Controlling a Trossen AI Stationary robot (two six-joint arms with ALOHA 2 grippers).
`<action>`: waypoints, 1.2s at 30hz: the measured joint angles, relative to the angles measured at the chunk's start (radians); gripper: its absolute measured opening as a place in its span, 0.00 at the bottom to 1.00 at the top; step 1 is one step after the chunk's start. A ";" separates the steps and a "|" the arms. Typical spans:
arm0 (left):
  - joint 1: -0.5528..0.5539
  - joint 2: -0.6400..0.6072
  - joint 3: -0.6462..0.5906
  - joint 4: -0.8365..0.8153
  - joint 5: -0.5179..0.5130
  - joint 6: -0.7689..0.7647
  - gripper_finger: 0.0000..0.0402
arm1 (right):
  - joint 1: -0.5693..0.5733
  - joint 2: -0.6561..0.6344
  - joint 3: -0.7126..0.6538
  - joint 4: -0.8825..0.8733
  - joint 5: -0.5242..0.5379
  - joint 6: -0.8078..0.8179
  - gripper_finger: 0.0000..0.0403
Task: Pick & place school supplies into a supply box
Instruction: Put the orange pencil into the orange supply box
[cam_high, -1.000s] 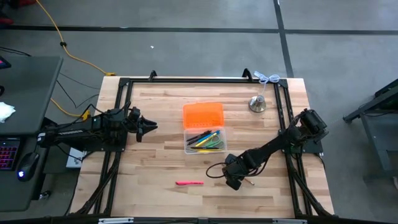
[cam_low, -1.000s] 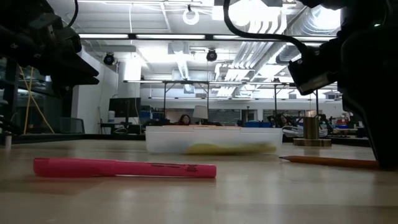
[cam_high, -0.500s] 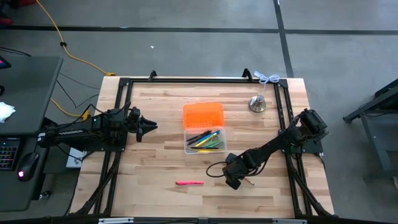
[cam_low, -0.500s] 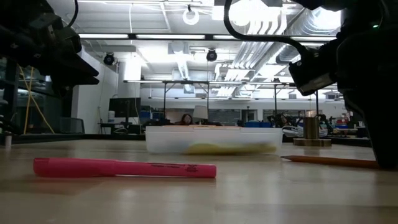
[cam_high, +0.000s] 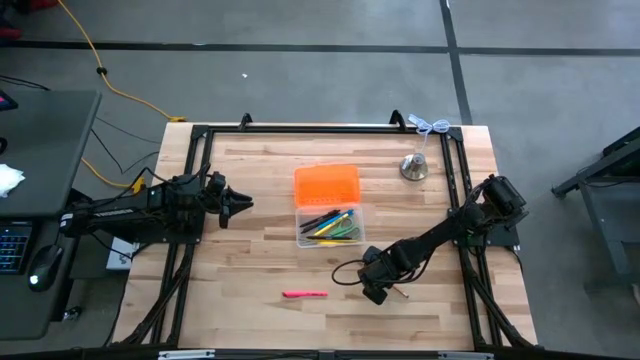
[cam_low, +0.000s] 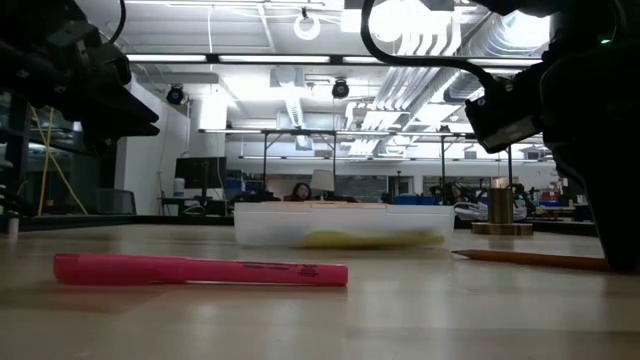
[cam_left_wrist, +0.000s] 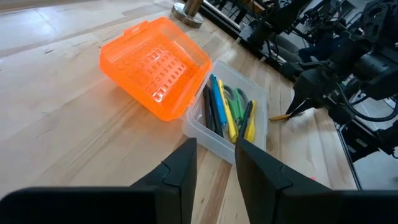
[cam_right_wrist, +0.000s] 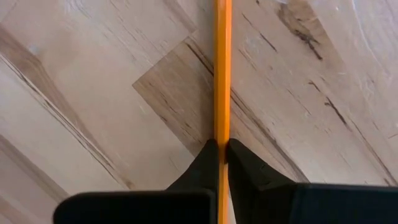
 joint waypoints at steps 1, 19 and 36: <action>0.000 0.000 0.000 0.000 0.000 0.000 0.35 | 0.000 0.000 0.000 0.000 0.000 0.000 0.00; 0.000 0.000 0.000 -0.004 0.000 -0.001 0.35 | 0.000 -0.073 -0.010 -0.055 0.021 0.000 0.00; 0.000 0.000 0.000 -0.004 0.000 -0.004 0.35 | 0.000 -0.097 -0.012 -0.117 -0.018 0.013 0.00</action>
